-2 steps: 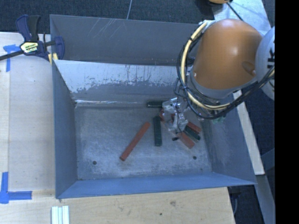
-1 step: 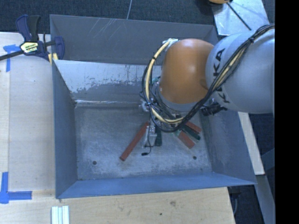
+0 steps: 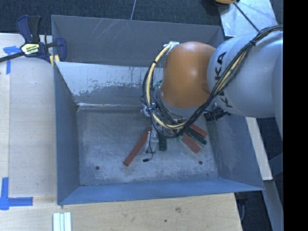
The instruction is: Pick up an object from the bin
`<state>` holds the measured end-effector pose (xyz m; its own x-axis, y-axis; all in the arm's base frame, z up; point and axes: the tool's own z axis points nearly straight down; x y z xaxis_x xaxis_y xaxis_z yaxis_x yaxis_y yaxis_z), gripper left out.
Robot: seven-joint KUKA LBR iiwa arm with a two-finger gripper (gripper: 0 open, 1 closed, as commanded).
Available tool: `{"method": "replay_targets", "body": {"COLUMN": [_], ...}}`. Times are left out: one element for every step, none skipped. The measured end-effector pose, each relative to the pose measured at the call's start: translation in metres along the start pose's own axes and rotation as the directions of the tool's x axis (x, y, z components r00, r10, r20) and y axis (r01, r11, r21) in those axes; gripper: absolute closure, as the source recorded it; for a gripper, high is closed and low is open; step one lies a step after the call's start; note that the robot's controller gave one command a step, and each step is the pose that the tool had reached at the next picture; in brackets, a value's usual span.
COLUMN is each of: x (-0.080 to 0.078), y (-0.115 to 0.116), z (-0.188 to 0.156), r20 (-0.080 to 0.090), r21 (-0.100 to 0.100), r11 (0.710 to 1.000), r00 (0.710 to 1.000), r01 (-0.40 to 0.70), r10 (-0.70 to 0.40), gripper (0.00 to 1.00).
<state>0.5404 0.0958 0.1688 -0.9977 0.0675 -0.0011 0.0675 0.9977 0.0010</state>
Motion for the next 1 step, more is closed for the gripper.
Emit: {"method": "replay_targets", "body": {"x": [0.0193], "y": [-0.0069], "z": [0.0917], "r20": [0.014], "r21": [-0.001], "r11": [0.976], "r00": [0.976], "r01": [0.219], "r10": [-0.219], "gripper": [1.0]}}
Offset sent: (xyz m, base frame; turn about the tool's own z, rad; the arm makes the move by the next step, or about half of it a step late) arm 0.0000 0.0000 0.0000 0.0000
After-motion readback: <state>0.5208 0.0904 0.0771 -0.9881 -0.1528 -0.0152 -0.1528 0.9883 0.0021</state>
